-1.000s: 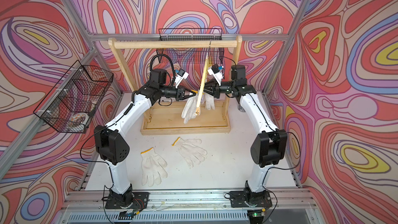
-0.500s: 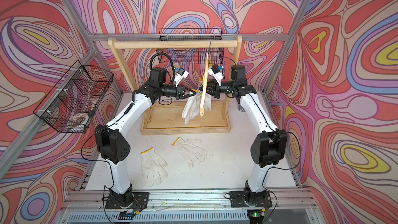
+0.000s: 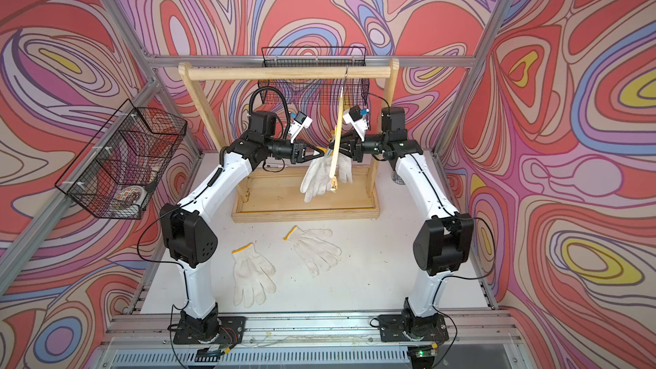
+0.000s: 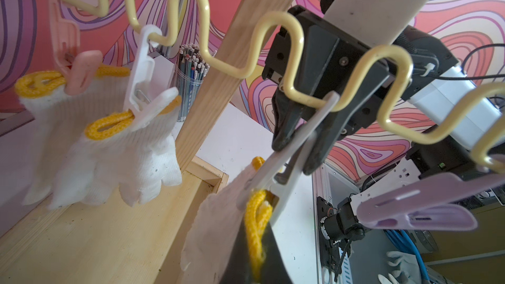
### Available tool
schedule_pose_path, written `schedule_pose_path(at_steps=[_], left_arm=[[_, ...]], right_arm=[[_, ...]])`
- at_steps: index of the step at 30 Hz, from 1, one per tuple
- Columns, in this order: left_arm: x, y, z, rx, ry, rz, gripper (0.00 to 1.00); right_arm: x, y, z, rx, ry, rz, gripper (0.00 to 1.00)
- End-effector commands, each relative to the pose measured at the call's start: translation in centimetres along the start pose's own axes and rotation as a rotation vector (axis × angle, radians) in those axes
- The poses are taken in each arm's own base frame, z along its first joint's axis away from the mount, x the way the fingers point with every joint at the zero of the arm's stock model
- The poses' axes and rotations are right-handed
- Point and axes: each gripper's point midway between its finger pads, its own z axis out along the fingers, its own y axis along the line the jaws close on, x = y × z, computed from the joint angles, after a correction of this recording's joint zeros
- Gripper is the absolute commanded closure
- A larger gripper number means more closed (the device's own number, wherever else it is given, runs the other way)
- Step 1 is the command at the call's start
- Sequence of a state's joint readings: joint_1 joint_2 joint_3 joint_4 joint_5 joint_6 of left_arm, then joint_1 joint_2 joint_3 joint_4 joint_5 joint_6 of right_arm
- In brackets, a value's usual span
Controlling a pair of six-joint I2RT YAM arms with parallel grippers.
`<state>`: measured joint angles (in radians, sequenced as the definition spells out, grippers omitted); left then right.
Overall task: Clip the gloves onto a hanger to dry
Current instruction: Clamp the glove onto the hanger.
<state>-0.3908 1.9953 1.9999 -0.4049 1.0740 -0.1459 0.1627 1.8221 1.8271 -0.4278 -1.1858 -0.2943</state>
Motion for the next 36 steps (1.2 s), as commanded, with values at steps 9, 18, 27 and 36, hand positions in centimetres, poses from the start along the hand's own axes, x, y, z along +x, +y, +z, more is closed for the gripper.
schedule_pose_path(at_steps=[9,18,27,36], left_arm=[[-1.2,-1.5,-0.2,0.066,-0.02,0.021,1.0],[-1.2,-1.5,-0.2,0.073,-0.02,0.017,1.0],[-0.7,-0.8,-0.2,0.029,-0.007,0.016,1.0],[-0.6,0.5,-0.5,-0.068,-0.004,0.022,0.94]], right_arm=[[-0.7,0.6,-0.2,-0.009,-0.009,-0.021,1.0],[-0.8,0.4,-0.3,0.013,-0.005,-0.016,0.65],[-0.2,-0.1,-0.4,0.06,0.001,-0.006,0.24],[-0.9,0.3,-1.7,0.184,-0.012,-0.028,0.16]])
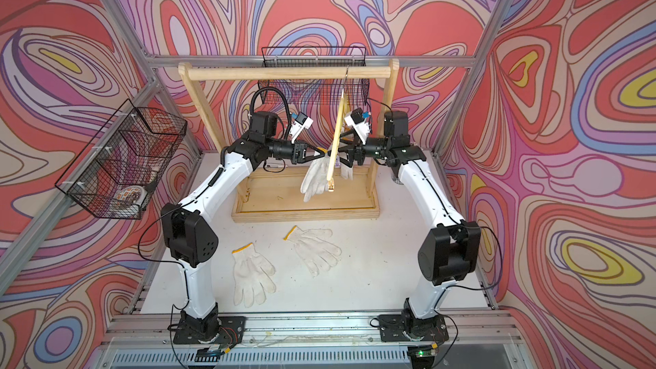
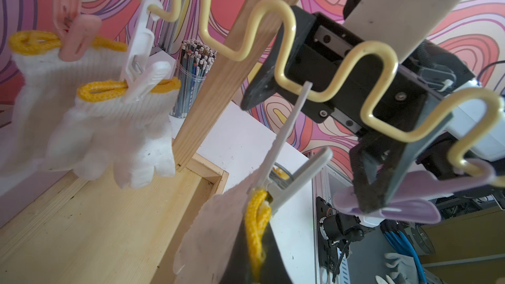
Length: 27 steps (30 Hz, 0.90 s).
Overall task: Clip the gloves onto a hanger to dry
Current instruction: Clamp the glove onto the hanger.
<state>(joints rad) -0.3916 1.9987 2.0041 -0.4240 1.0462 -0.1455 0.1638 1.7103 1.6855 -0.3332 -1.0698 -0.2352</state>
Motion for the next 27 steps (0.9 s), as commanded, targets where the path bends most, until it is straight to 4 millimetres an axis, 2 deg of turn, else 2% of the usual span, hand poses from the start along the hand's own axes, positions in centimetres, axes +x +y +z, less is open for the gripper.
schedule_pose_path(at_steps=[1,4,8,13,15,17,19,22,27], left_arm=[[-0.8,0.1,-0.5,-0.048,-0.009,0.036,0.91],[-0.8,0.4,-0.7,-0.078,-0.01,0.039,0.88],[-1.0,0.6,-0.8,-0.099,-0.017,0.04,0.71],[-1.2,1.0,-1.4,-0.158,-0.055,0.064,0.42],[-1.2,1.0,-1.8,-0.191,-0.072,0.079,0.35],[-1.0,1.5,-2.2,-0.236,-0.074,0.083,0.33],[-0.7,2.5,-2.7,-0.31,-0.065,0.07,0.24],[-0.1,3.7,-3.5,-0.404,-0.046,0.056,0.23],[1.0,4.4,-5.1,-0.517,-0.066,0.047,0.23]], right_arm=[[-0.9,-0.2,-0.8,0.083,-0.014,-0.024,0.16],[-0.5,-0.4,-1.3,0.14,-0.012,-0.02,0.16],[0.2,-0.9,-2.2,0.239,-0.002,-0.019,0.15],[1.4,-0.7,-3.2,0.32,0.001,0.003,0.15],[1.9,-0.5,-3.5,0.341,0.0,0.015,0.15],[2.5,-0.3,-3.9,0.36,0.002,0.027,0.15],[3.2,-0.2,-4.2,0.381,0.01,0.044,0.15],[4.0,0.0,-4.7,0.416,0.019,0.078,0.16],[5.6,1.2,-5.6,0.443,0.018,0.149,0.16]])
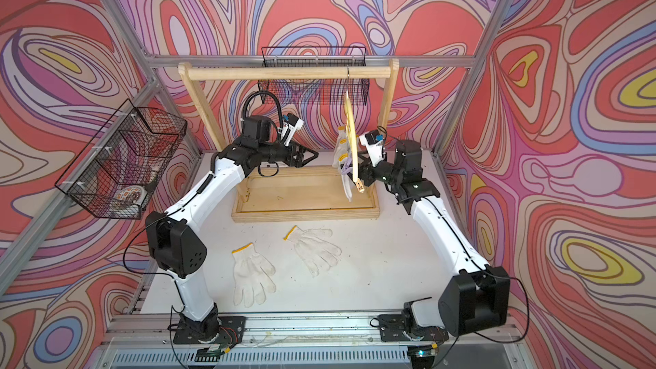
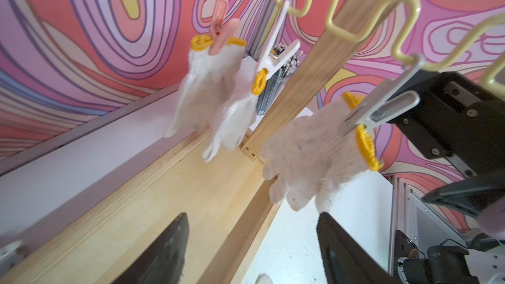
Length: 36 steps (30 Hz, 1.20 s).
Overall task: Clip the gloves onto a hanger to dry
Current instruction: Clamp the glove onto the hanger, then pick up the glove from the center of the board.
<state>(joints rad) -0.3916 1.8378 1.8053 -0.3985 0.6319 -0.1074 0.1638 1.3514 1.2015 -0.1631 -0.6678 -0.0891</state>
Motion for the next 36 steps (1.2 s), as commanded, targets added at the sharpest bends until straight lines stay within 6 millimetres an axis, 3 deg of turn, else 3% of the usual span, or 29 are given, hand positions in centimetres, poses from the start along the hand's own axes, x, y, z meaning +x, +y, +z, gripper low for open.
schedule_pose_path(at_steps=[1,9,16,20,27,36], left_arm=[[0.2,1.2,-1.9,-0.128,-0.027,0.014,0.23],[3.5,1.9,-3.6,-0.221,0.005,0.002,0.23],[5.4,1.8,-4.2,-0.277,0.017,0.002,0.23],[6.4,1.6,-4.6,-0.308,0.02,-0.003,0.23],[10.3,1.8,-6.2,-0.36,0.067,-0.002,0.23],[13.6,1.4,-7.6,-0.362,0.087,-0.028,0.23]], right_arm=[[0.7,0.1,-1.1,0.044,-0.011,0.063,0.17],[5.8,1.2,-3.3,0.109,0.007,0.212,0.18],[8.3,1.9,-3.9,0.115,0.006,0.375,0.23],[10.0,3.1,-3.5,0.105,0.043,0.433,0.25],[15.0,7.2,-1.8,0.098,0.201,0.452,0.26],[21.0,11.0,0.0,0.082,0.351,0.492,0.3]])
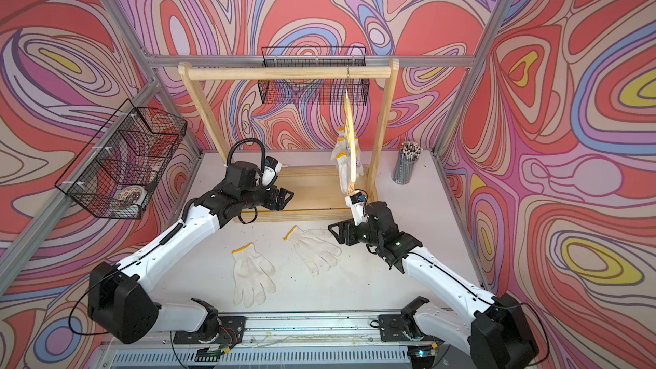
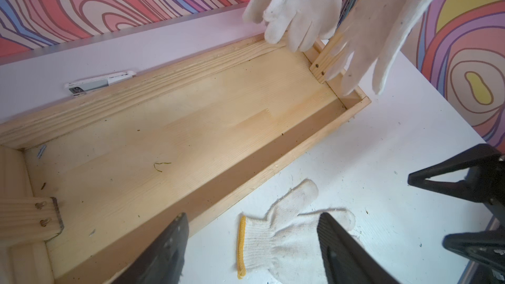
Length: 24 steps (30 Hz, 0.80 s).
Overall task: Clip the gloves onto a hanger to dry
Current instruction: Pick up the glove from the center of the board.
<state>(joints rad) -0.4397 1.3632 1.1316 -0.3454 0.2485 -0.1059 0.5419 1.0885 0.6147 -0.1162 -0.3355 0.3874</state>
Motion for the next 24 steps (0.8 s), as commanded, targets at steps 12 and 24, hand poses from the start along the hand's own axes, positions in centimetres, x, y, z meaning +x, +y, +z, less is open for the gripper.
schedule_pose_path(at_steps=[12,24], left_arm=[[2.3,0.4,-1.2,-0.026,-0.014,-0.012,0.23],[5.1,1.7,-1.3,-0.076,0.023,-0.067,0.22]], right_arm=[[6.8,-2.4,4.9,0.128,0.183,0.047,0.4],[6.0,1.2,8.6,0.106,0.212,-0.118,0.44]])
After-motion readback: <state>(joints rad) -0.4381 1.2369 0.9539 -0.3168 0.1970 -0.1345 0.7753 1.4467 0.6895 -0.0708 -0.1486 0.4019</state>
